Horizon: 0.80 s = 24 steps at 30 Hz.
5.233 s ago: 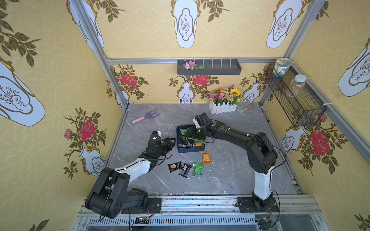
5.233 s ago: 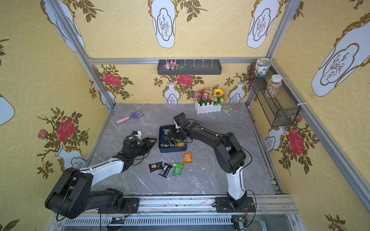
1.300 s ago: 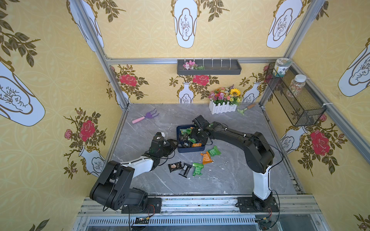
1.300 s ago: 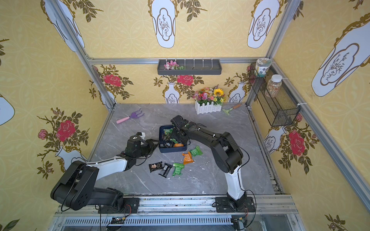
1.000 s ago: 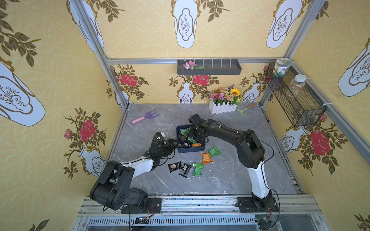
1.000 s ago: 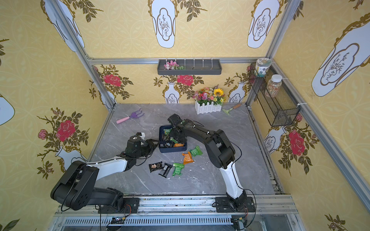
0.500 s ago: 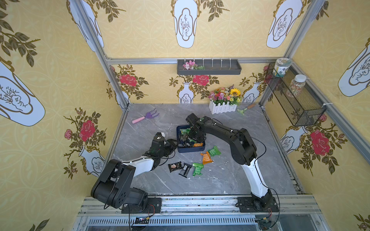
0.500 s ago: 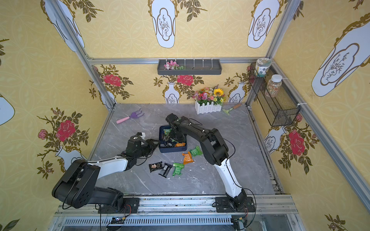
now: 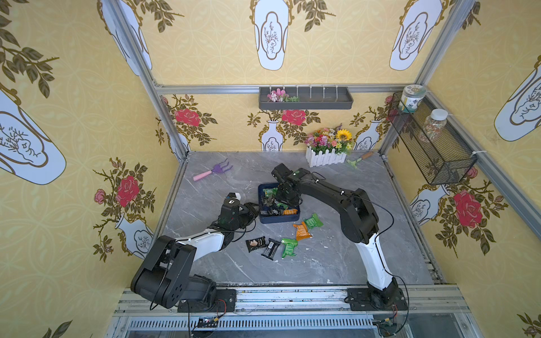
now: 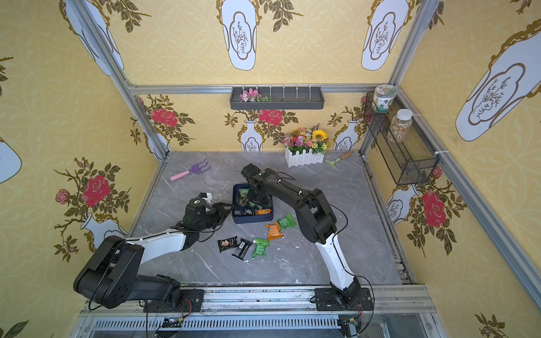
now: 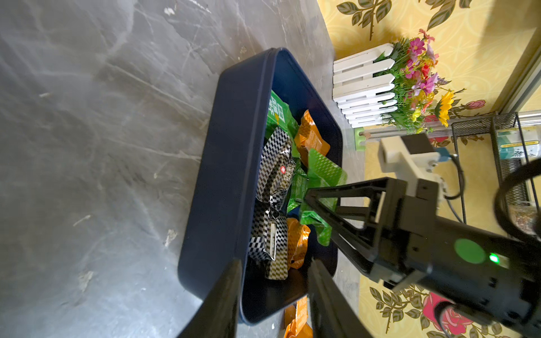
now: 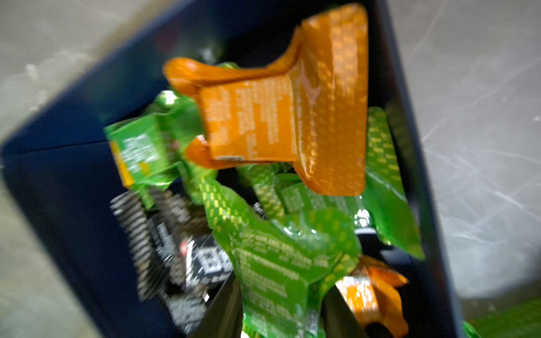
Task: Take the cookies out of the storage box
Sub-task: Pick up the cookie from the storage box.
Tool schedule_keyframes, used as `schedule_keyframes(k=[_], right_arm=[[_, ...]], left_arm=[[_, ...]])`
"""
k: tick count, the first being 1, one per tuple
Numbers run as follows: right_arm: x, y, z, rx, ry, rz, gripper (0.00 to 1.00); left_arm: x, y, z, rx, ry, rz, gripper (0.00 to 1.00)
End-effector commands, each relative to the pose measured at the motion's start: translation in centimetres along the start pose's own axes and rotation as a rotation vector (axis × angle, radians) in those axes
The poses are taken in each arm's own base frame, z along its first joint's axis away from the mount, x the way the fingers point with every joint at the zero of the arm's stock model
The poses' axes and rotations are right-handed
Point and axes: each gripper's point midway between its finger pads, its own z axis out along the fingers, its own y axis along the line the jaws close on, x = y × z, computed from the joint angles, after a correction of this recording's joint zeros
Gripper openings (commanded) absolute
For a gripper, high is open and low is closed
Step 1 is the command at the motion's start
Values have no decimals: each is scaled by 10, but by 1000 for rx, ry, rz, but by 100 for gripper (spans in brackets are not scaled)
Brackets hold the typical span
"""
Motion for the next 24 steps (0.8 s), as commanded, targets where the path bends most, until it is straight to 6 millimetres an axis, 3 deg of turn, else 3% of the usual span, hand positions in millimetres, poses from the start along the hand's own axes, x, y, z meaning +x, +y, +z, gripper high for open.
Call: schedule_keyframes(k=[1,5,9,14,19,24], right_arm=[[-5,0,-18,-7,-39,-40,28],[-6,-3,-39,-27,-60,-51,28],[-11,-22,-61,-65,-78,-50,27],[-21,-75,-77,-65,-84,12,28],[-17,-112,-60,-38,-29,57,28],[-9,-112,-33,-50,30,58,28]], left_arm=[[-3,-4,-1,9,-14,22,43],[-4,-4,-4,4,-21,27,43],[-5,-6,-7,2,-27,37,43],[-5,-5,-8,-5,-27,45,43],[-6,-6,-7,-7,-31,48,43],[-8,-5,-10,-16,-40,48,44]])
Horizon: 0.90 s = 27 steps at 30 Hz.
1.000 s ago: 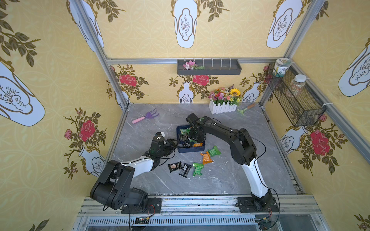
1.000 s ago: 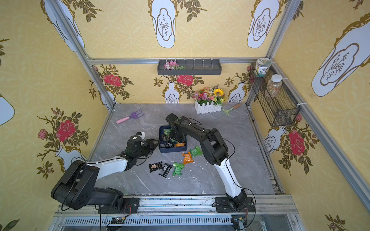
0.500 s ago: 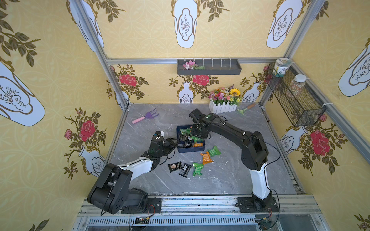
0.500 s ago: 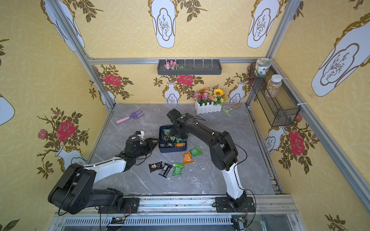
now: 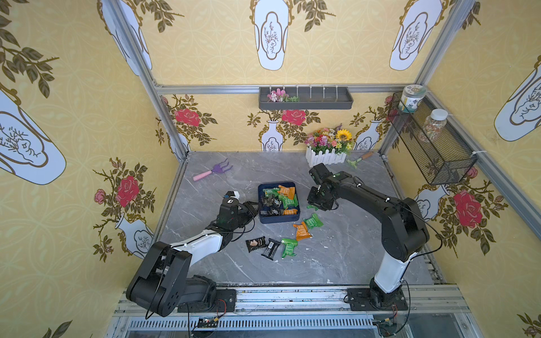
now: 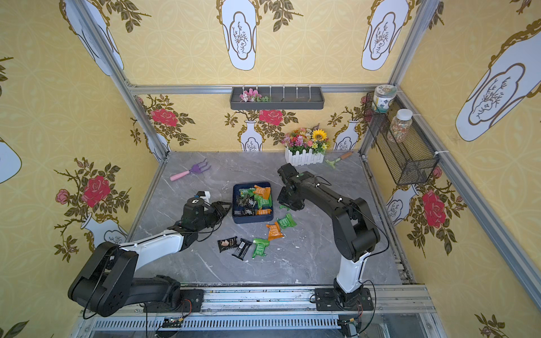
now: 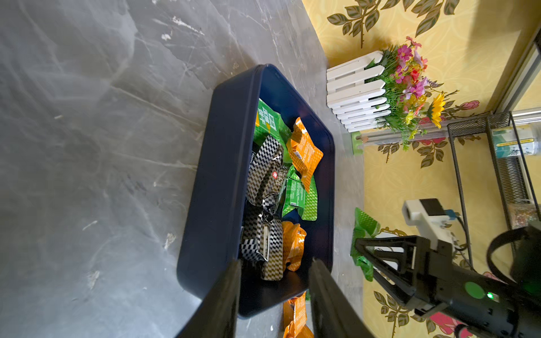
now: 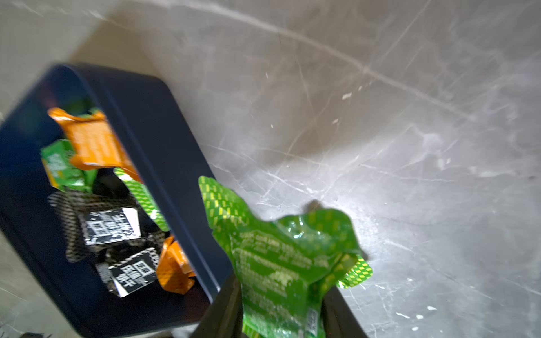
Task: Take the cookies out of the storage box
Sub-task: Pick up the cookie from the storage box, then place the cookie at the center of the board.
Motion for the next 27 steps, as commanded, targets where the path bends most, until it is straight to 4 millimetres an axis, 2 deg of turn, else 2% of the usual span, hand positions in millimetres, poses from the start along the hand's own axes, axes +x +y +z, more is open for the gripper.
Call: schedule_keyframes(k=[1,9,13,17,22,26,27], right_arm=[[-2,14,14,-65,14,-21,28],[3,15,49,-77,78,-15,32],[2,17,51,-120,59,-20,45],[-3,12,40,-109,24,-26,56],[-8,8,11,-122,-50,-47,66],[-8,6,-11,-163,-109,-73,69],[-9,8,-16,-181,-124,-79,69]], left_arm=[[-1,2,-2,-11,-7,16,44],[-3,0,-7,-29,-13,43,44],[-9,0,-9,-64,-30,57,45],[-11,-7,-11,-77,-34,99,48],[-10,-23,-7,-94,-14,184,54],[-4,-39,6,-84,47,265,57],[9,-47,11,-76,82,302,57]])
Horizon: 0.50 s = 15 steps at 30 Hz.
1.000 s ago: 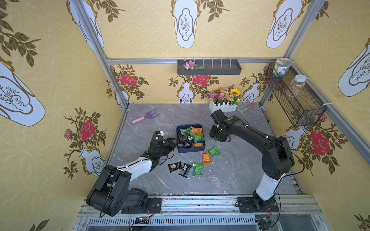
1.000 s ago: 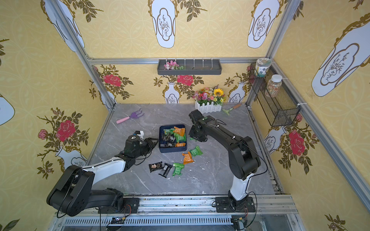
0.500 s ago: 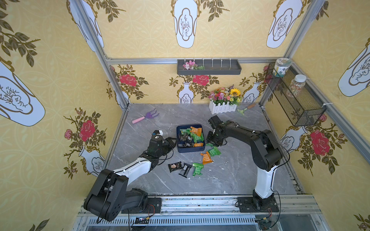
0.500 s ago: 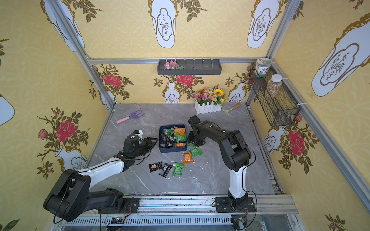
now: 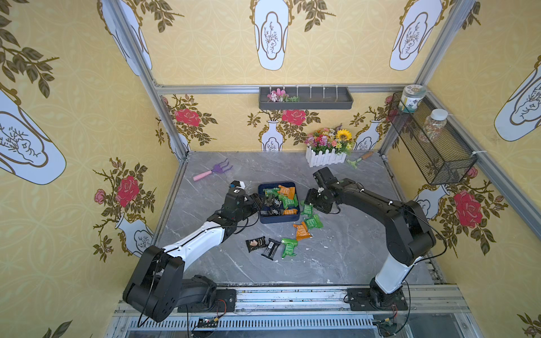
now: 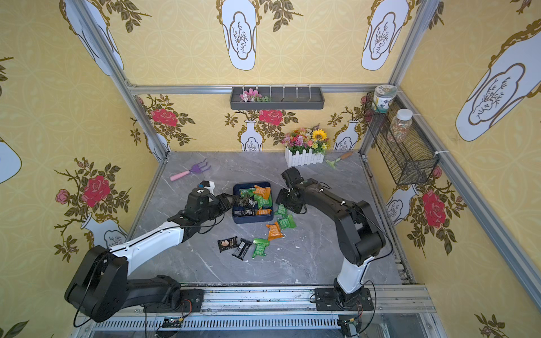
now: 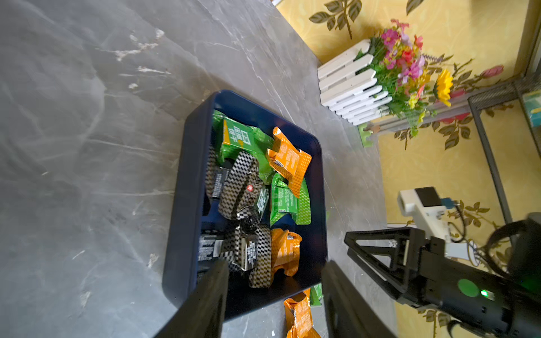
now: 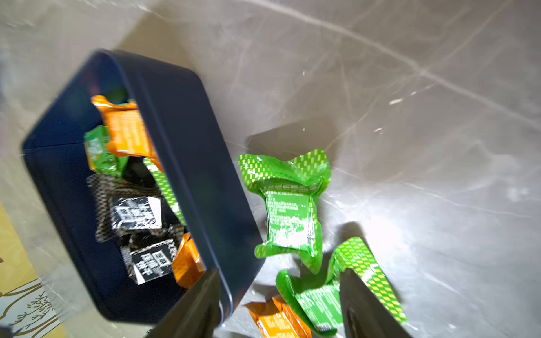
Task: Take the cookies out of the storage box
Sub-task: Place the cookie at the center of the board.
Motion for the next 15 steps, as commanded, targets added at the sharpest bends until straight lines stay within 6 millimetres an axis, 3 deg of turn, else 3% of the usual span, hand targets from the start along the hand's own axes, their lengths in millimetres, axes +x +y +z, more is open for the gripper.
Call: schedule_keyframes(k=[1,4,7,15], right_arm=[[-6,4,-12,-38,-67,-41,69],[-5,5,-22,-81,-105,-34,70],[-1,5,-25,-95,-114,-32,70],[6,2,-22,-94,-101,-33,71]], left_arm=[[16,-7,11,-23,81,113,58],[27,-8,31,-80,155,180,60],[38,7,49,-216,234,232,61],[38,4,72,-334,238,360,62]])
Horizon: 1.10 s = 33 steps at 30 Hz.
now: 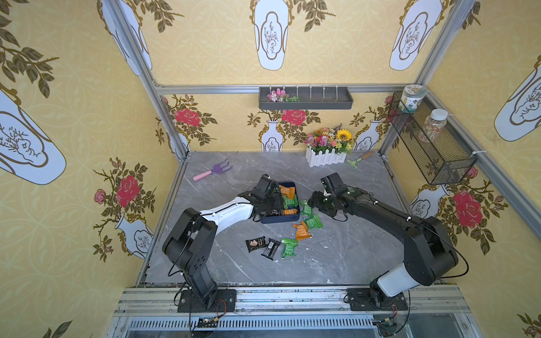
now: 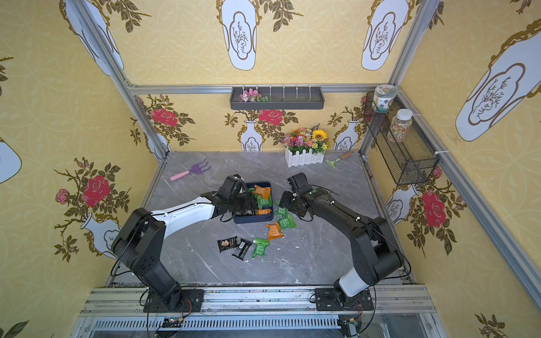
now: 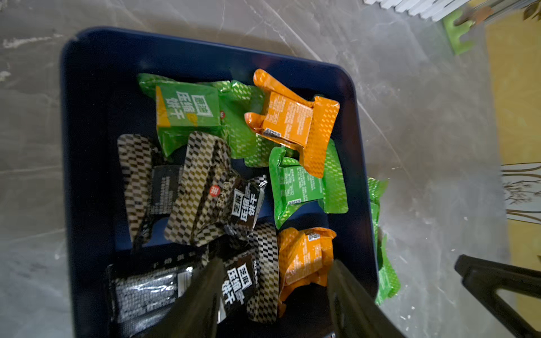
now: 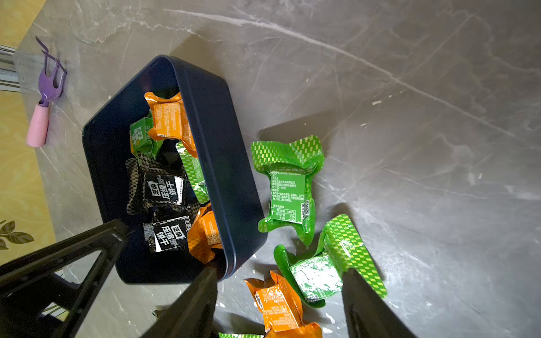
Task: Take the cookies out of the storage box
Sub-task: Place the cookie at the center of the board, then pick up the cookie from the storage box.
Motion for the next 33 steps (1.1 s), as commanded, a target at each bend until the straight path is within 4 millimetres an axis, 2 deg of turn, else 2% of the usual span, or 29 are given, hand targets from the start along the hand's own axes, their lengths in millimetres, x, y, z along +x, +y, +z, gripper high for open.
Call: schedule_keyframes(k=[1,9,13,19,25,28,33], right_arm=[[-5,5,0,-16,-28,3,71],[-5,5,0,-21,-24,-1,72],[-5,6,2,-25,-23,1,72],[-6,7,1,-29,-23,3,72],[-6,7,0,-27,-23,-5,72],[-7,8,0,-30,-22,-6,72],[-6,9,3,-35,-15,-4,71]], left_arm=[[4,16,7,-106,26,83,62],[-1,39,19,-272,77,245,65],[-7,34,21,-271,79,298,68],[-6,21,38,-229,138,337,73],[-2,32,49,-299,176,360,77],[-1,36,52,-323,182,361,76],[3,37,55,-318,195,360,66]])
